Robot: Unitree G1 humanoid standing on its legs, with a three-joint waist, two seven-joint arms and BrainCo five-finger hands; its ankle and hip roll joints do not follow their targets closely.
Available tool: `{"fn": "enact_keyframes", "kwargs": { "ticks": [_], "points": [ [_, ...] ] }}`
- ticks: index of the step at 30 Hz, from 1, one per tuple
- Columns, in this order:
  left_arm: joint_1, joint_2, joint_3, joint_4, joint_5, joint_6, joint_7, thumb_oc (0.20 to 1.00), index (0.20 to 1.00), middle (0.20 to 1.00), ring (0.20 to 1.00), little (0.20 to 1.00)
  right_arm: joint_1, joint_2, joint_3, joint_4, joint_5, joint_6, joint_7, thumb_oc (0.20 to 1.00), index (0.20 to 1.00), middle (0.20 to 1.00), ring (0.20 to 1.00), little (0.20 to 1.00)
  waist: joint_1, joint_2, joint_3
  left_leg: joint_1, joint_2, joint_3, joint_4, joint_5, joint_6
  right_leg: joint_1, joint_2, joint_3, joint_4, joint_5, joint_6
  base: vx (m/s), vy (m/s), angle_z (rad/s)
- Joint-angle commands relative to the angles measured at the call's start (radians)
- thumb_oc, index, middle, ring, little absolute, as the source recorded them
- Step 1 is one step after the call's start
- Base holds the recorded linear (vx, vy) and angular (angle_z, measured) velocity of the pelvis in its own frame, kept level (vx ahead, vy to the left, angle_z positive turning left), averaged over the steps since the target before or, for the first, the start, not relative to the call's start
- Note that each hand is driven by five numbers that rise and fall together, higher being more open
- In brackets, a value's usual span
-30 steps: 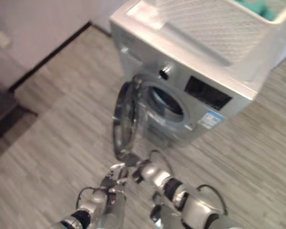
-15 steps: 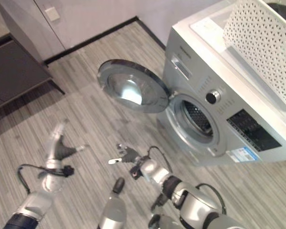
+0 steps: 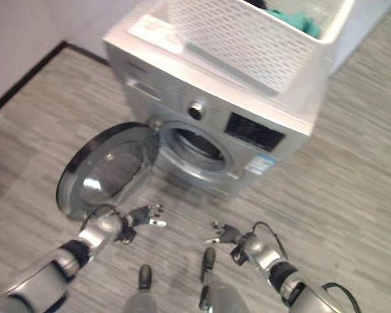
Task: Grab the laundry basket,head to the washer,open it,put in the laundry and shut it.
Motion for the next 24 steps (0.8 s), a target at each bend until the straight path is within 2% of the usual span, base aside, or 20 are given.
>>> {"fn": "enact_keyframes", "kwargs": {
  "ticks": [1, 3, 4, 7, 12, 18, 24],
  "points": [
    [-0.119, 0.057, -0.036, 0.099, 0.324, 0.004, 0.139, 1.0, 1.0, 1.0, 1.0, 1.0, -0.075, 0.046, -0.051, -0.014, 0.044, -0.062, -0.013, 1.0, 1.0, 1.0, 1.0, 1.0, 0.028, -0.029, 0.024, -0.041, 0.056, -0.044, -0.012, 0.074, -0.003, 0.066, -0.103, 0.035, 0.003, -0.088, 0.151, -0.02, -0.003, -0.22],
    [-0.202, 0.081, -0.067, 0.168, 0.571, 0.015, 0.214, 1.0, 1.0, 1.0, 1.0, 1.0, -0.094, 0.043, -0.055, -0.084, 0.067, -0.097, -0.034, 1.0, 1.0, 1.0, 1.0, 1.0, 0.009, -0.056, 0.041, -0.039, 0.058, -0.03, -0.012, 0.069, 0.0, 0.05, -0.1, 0.056, 0.007, -0.083, 0.151, -0.02, 0.01, -0.23],
    [-0.206, 0.09, -0.069, 0.165, 0.62, 0.015, 0.23, 1.0, 1.0, 1.0, 1.0, 1.0, -0.092, 0.04, -0.065, -0.106, 0.07, -0.109, -0.044, 1.0, 1.0, 1.0, 1.0, 1.0, 0.008, -0.061, 0.047, -0.038, 0.059, -0.024, -0.012, 0.067, 0.001, 0.046, -0.1, 0.063, 0.008, -0.082, 0.151, -0.01, 0.017, -0.14],
    [-0.221, 0.115, -0.086, 0.146, 0.726, 0.016, 0.25, 1.0, 1.0, 1.0, 1.0, 1.0, -0.073, 0.028, -0.08, -0.148, 0.064, -0.121, -0.046, 1.0, 1.0, 1.0, 1.0, 1.0, 0.01, -0.064, 0.055, -0.034, 0.058, -0.013, -0.012, 0.06, 0.004, 0.04, -0.101, 0.069, 0.008, -0.081, 0.154, 0.01, 0.01, -0.16],
    [-0.228, 0.086, -0.144, 0.115, 0.856, 0.031, 0.272, 1.0, 1.0, 1.0, 1.0, 1.0, -0.063, 0.011, -0.086, -0.174, 0.049, -0.125, -0.043, 1.0, 1.0, 1.0, 1.0, 1.0, 0.019, -0.049, 0.065, -0.026, 0.054, -0.01, -0.012, 0.052, 0.007, 0.042, -0.108, 0.066, 0.008, -0.086, 0.156, 0.01, 0.002, -0.02],
    [-0.23, 0.007, -0.102, 0.12, 0.821, 0.06, 0.322, 1.0, 1.0, 1.0, 1.0, 1.0, -0.07, 0.012, -0.086, -0.15, 0.022, -0.115, -0.054, 1.0, 1.0, 1.0, 1.0, 1.0, 0.016, -0.038, 0.072, -0.023, 0.048, -0.005, -0.012, 0.048, 0.009, 0.041, -0.111, 0.064, 0.006, -0.087, 0.156, 0.0, 0.001, -0.01],
    [-0.172, -0.013, 0.068, 0.089, 0.625, 0.056, 0.455, 1.0, 1.0, 1.0, 1.0, 1.0, 0.021, 0.003, -0.121, -0.066, -0.05, -0.113, -0.08, 1.0, 1.0, 1.0, 1.0, 1.0, 0.025, -0.036, 0.067, -0.001, 0.037, 0.01, -0.012, 0.035, 0.016, 0.053, -0.12, 0.071, 0.005, -0.085, 0.16, 0.0, 0.016, -0.03]
  ]
}}
